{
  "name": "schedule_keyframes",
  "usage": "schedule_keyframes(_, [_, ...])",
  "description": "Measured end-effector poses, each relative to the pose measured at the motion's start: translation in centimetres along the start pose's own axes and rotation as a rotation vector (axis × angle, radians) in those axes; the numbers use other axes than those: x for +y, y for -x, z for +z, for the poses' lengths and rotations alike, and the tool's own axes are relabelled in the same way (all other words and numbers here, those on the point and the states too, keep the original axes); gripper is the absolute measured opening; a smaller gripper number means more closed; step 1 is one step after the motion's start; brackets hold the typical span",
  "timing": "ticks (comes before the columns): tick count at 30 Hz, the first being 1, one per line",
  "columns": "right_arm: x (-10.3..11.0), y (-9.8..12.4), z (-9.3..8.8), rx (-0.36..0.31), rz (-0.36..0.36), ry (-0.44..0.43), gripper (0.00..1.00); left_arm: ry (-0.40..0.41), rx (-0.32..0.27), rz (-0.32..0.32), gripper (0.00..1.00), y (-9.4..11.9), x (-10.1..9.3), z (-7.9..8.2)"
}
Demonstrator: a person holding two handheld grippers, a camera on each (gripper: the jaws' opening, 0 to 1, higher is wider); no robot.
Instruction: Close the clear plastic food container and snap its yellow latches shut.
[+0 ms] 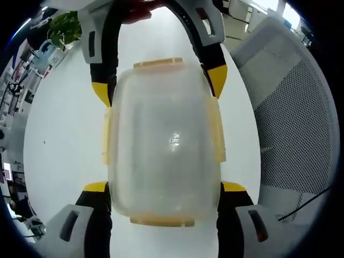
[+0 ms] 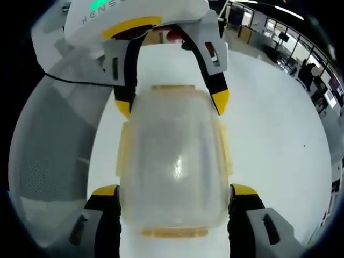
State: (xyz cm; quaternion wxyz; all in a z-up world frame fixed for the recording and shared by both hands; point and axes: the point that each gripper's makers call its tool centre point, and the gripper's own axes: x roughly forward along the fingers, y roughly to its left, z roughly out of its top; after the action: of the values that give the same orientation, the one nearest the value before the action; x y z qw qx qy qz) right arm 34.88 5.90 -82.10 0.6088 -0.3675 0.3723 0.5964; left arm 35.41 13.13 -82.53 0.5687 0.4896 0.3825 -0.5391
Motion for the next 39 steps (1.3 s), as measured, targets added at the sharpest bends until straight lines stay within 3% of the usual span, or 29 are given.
schedule_keyframes(5, [-0.1, -0.3, 0.5, 0.003, 0.005, 0.002, 0.82, 0.004, -0.006, 0.001, 0.81, 0.2, 0.0, -0.7])
schedule_keyframes(24, [-0.1, -0.5, 0.4, 0.016, 0.017, -0.006, 0.83, 0.009, -0.019, -0.018, 0.83, -0.1, 0.0, -0.6])
schedule_keyframes(39, [-1.8, -0.6, 0.6, 0.012, 0.01, -0.017, 0.83, 0.004, -0.014, -0.013, 0.83, -0.3, 1.8, -1.0])
